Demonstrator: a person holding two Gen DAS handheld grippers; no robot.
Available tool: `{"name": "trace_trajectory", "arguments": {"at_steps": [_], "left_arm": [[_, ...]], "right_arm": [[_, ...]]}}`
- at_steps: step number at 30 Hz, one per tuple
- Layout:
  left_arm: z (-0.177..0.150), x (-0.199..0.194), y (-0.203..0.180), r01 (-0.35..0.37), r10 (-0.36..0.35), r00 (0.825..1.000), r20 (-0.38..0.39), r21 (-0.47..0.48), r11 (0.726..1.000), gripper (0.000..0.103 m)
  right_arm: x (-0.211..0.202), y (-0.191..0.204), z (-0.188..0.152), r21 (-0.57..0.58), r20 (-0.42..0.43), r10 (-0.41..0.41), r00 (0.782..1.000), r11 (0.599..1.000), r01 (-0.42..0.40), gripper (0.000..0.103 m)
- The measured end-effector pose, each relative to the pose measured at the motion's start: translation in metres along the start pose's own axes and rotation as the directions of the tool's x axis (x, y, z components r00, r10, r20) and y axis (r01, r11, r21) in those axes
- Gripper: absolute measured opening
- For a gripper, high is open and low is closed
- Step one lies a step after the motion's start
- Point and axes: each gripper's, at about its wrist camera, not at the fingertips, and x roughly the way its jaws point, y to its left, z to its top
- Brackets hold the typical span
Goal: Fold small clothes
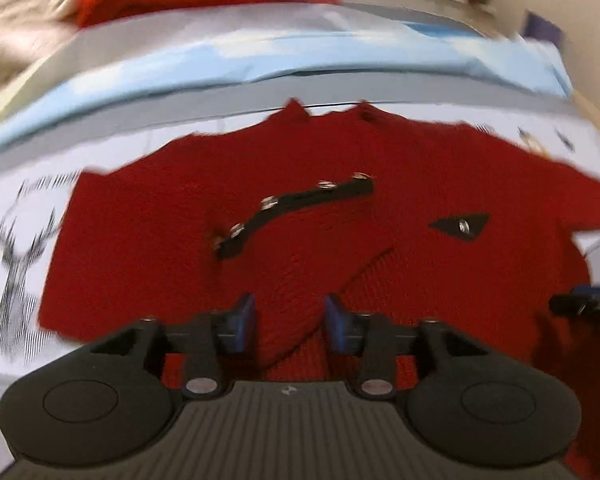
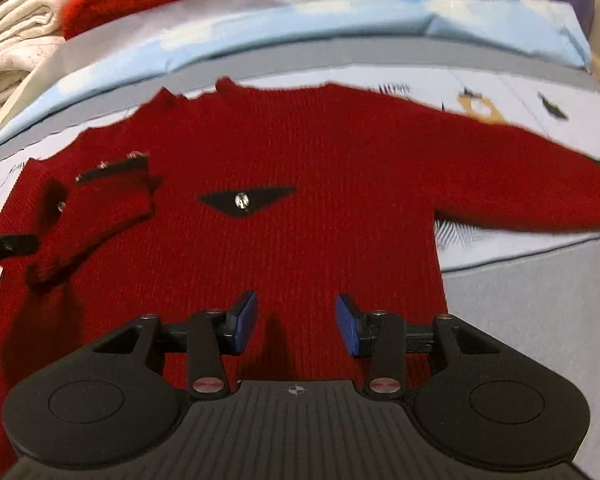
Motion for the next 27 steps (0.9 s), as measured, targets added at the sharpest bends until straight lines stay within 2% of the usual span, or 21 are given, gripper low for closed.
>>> {"name": "trace_trajectory", "arguments": {"at_steps": [1,3,4,5,6,7,10,11,13,14,15,16,17,18,19,20,21,22,24,27], "left_arm": [[-0.003,0.009,-0.007,-0.022,0.023,1.0,-0.016,0.043,0.999,0.052],[-0.007,0.021,-0.016,-0.06,0.067,0.996,-0.06,0.111,0.992,0.052],[-0.01,0.023,-0.018,-0.071,0.079,0.995,-0.054,0.142,0.987,0.049],[-0.012,0.026,-0.019,-0.086,0.095,0.994,-0.046,0.171,0.981,0.042],[-0.012,0.027,-0.017,-0.096,0.108,0.993,-0.052,0.187,0.978,0.025],[-0.009,0.025,-0.011,-0.088,0.099,0.993,-0.056,0.178,0.98,0.008],[0.011,-0.008,0.026,-0.074,0.071,0.997,0.036,0.085,0.994,0.007],[0.018,-0.021,0.044,-0.099,0.094,0.993,0.074,0.059,0.993,0.007],[0.029,-0.047,0.095,-0.179,0.184,0.972,0.143,-0.051,0.983,0.007],[0.03,-0.06,0.136,-0.238,0.265,0.951,0.161,-0.173,0.956,0.007],[0.028,-0.068,0.175,-0.324,0.378,0.915,0.139,-0.305,0.896,0.008],[0.022,-0.073,0.208,-0.422,0.493,0.866,0.084,-0.407,0.81,0.008],[0.013,-0.079,0.24,-0.537,0.617,0.787,0.003,-0.488,0.688,0.008],[0.004,-0.086,0.263,-0.6,0.686,0.726,-0.055,-0.539,0.592,0.01],[-0.003,-0.093,0.279,-0.602,0.699,0.711,-0.079,-0.583,0.546,0.01],[-0.009,-0.099,0.288,-0.574,0.688,0.721,-0.079,-0.624,0.53,0.011],[-0.012,-0.1,0.291,-0.541,0.666,0.743,-0.065,-0.644,0.541,0.013],[-0.012,-0.097,0.29,-0.518,0.64,0.767,-0.052,-0.64,0.567,0.013],[-0.013,-0.082,0.285,-0.451,0.556,0.831,-0.026,-0.617,0.645,0.014],[-0.017,-0.061,0.276,-0.343,0.406,0.913,-0.047,-0.629,0.698,0.019]], "right_arm": [[0.0,-0.001,-0.002,0.008,-0.015,0.008,1.0,1.0,-0.007,0.045],[0.001,-0.002,-0.004,0.017,-0.029,0.027,0.999,0.999,-0.027,0.045],[0.001,-0.001,-0.004,0.016,-0.033,0.035,0.999,0.999,-0.035,0.045],[0.001,0.0,-0.004,0.012,-0.037,0.038,0.999,0.999,-0.037,0.045],[0.002,0.0,-0.003,0.007,-0.038,0.038,0.999,0.999,-0.037,0.045],[0.004,0.001,-0.003,0.002,-0.039,0.036,0.999,0.999,-0.036,0.045],[0.012,0.003,-0.003,-0.002,-0.055,0.026,0.998,1.0,-0.026,0.045],[0.013,0.004,-0.003,0.004,-0.057,0.026,0.998,1.0,-0.025,0.045],[0.014,0.005,-0.002,0.017,-0.056,0.033,0.998,0.999,-0.033,0.045],[0.013,0.007,-0.002,0.021,-0.053,0.041,0.998,0.999,-0.04,0.045],[0.012,0.008,-0.002,0.024,-0.047,0.048,0.998,0.999,-0.047,0.045],[0.01,0.01,-0.002,0.025,-0.039,0.052,0.998,0.998,-0.051,0.045],[0.008,0.012,-0.001,0.022,-0.033,0.055,0.998,0.998,-0.054,0.045],[0.007,0.014,-0.001,0.015,-0.031,0.055,0.998,0.998,-0.055,0.045],[0.006,0.016,-0.001,0.007,-0.03,0.054,0.998,0.999,-0.054,0.045],[0.006,0.018,-0.002,-0.001,-0.031,0.052,0.998,0.999,-0.052,0.045],[0.008,0.018,-0.003,-0.004,-0.034,0.048,0.998,0.999,-0.048,0.045],[0.009,0.019,-0.004,-0.005,-0.037,0.042,0.998,0.999,-0.042,0.045],[0.013,0.019,-0.005,-0.004,-0.046,0.031,0.998,1.0,-0.031,0.045],[0.016,0.019,-0.005,0.001,-0.048,0.015,0.999,1.0,-0.015,0.045]]}}
